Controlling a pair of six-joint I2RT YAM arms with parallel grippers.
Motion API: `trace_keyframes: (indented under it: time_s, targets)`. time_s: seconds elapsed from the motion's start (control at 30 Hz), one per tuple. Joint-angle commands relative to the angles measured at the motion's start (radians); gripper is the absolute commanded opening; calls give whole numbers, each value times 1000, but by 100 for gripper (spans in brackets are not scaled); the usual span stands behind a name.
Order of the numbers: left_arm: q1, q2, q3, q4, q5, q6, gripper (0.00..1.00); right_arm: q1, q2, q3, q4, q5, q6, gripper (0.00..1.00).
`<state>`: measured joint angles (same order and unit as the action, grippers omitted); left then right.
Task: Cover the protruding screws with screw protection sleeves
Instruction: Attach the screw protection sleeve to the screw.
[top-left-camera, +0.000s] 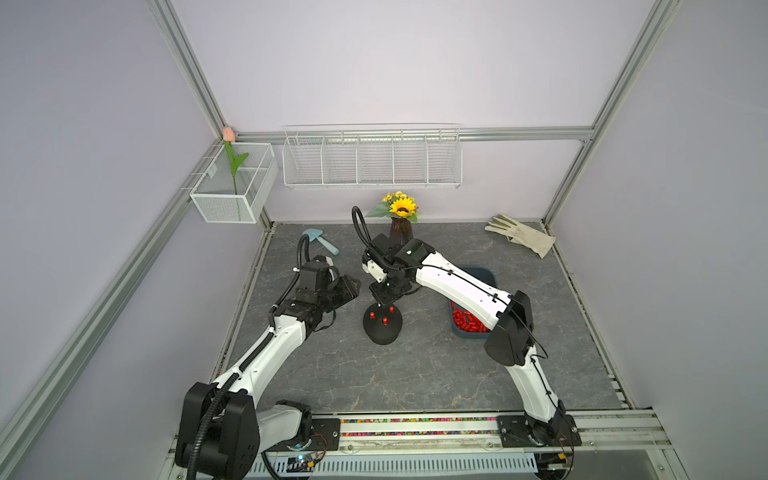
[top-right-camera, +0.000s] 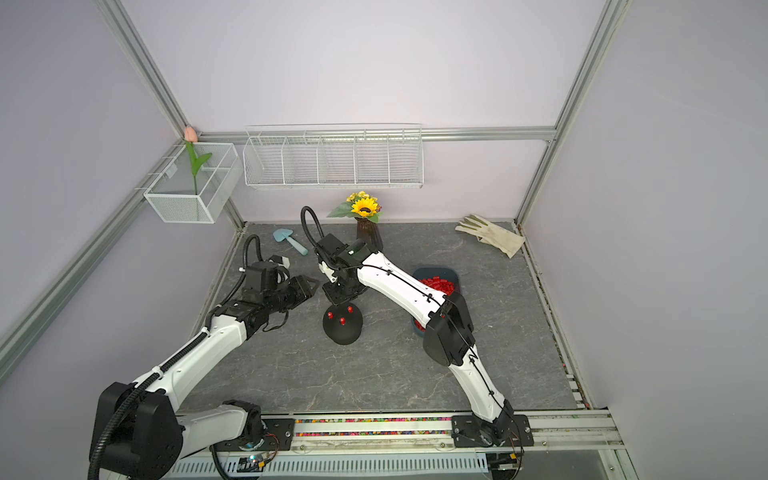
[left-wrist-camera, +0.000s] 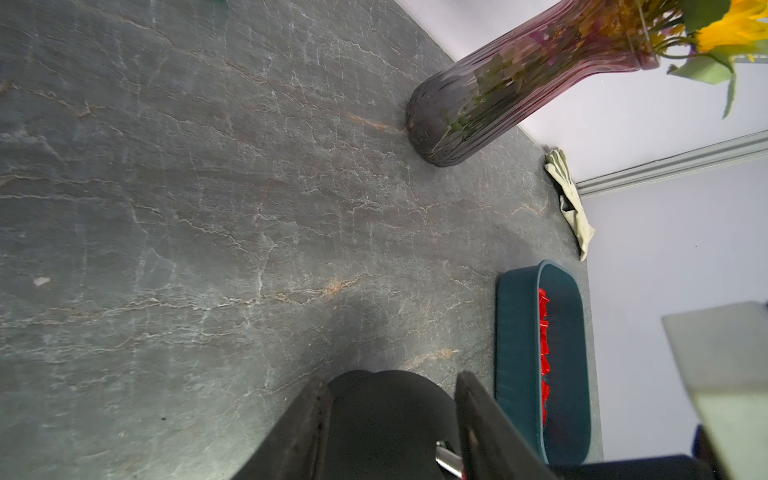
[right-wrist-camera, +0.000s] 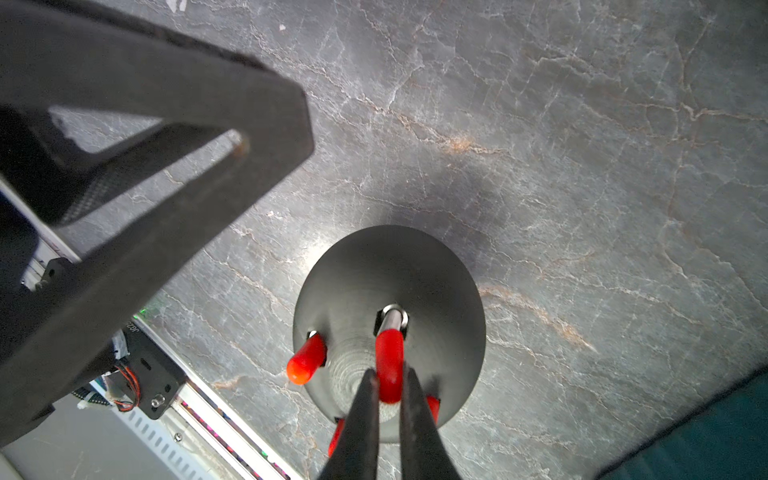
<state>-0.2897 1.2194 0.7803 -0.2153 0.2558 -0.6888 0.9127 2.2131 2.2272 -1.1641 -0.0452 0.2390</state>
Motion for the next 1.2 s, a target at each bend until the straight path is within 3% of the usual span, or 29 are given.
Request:
trace_keyframes:
  time_s: [0.0, 0.5, 0.8, 1.17]
  targets:
    - [6, -21, -10, 11, 3, -11, 51, 7, 27, 22, -35, 0, -4, 13]
    - [14, -35, -23, 5, 1, -8, 51, 7, 76, 68, -55, -13, -11, 13]
    - [19, -39, -26, 4, 4, -8, 52, 5, 69, 94, -75, 15, -12, 32]
    - [18, -48, -28, 4, 6, -12, 51, 5, 20, 83, -78, 43, -16, 37]
